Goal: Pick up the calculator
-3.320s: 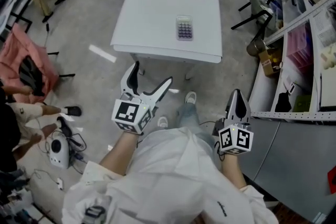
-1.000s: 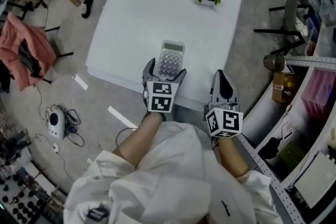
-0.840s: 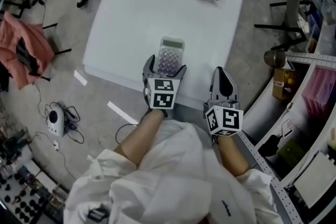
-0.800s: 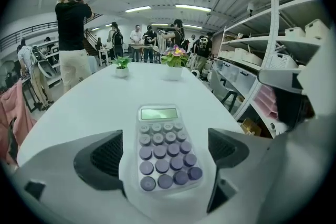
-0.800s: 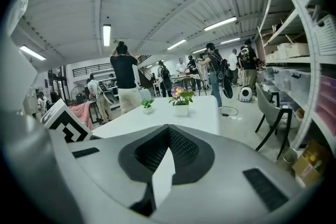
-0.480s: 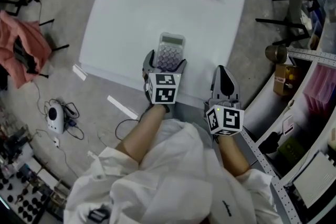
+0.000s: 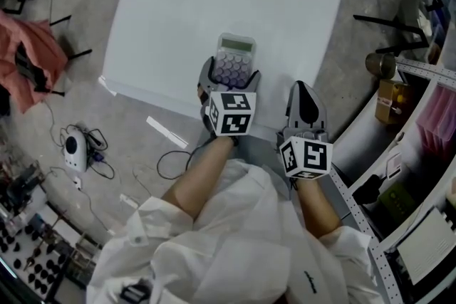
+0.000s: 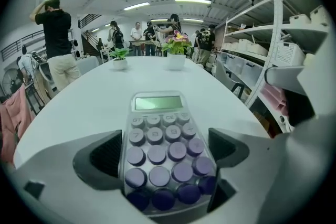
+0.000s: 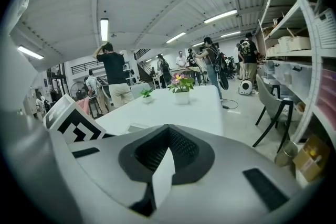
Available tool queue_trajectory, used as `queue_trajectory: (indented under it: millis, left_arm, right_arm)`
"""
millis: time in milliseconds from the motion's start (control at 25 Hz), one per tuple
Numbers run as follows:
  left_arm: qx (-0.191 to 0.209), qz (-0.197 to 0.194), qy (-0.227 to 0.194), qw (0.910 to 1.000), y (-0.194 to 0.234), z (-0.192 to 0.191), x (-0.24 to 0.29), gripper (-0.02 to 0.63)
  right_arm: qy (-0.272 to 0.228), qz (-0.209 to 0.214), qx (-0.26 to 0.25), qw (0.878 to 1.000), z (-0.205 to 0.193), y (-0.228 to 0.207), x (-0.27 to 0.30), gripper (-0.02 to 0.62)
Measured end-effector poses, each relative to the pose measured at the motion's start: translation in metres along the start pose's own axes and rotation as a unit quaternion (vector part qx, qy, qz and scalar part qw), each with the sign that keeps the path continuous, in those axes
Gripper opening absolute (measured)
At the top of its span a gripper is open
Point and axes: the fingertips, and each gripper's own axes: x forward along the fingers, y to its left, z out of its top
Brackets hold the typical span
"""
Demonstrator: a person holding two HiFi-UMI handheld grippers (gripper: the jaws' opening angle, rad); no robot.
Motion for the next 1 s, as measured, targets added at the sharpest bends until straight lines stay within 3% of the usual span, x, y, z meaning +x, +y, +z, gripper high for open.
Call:
queue_trajectory:
  millis: [440, 1000]
  left_arm:
    - [0.007, 0.007, -0.012, 0.9999, 0.002, 0.001, 0.001, 0.492]
    - [0.031, -0.045, -0.022, 0.9983, 0.008, 0.015, -0.009, 0.492]
  right_arm:
    - [0.006, -0.003, 0.008, 1.0, -0.012, -0.001, -0.003, 0.017]
    - [-0.021, -0.039, 0.015, 0.999, 0.012, -0.005, -0.018, 0.018]
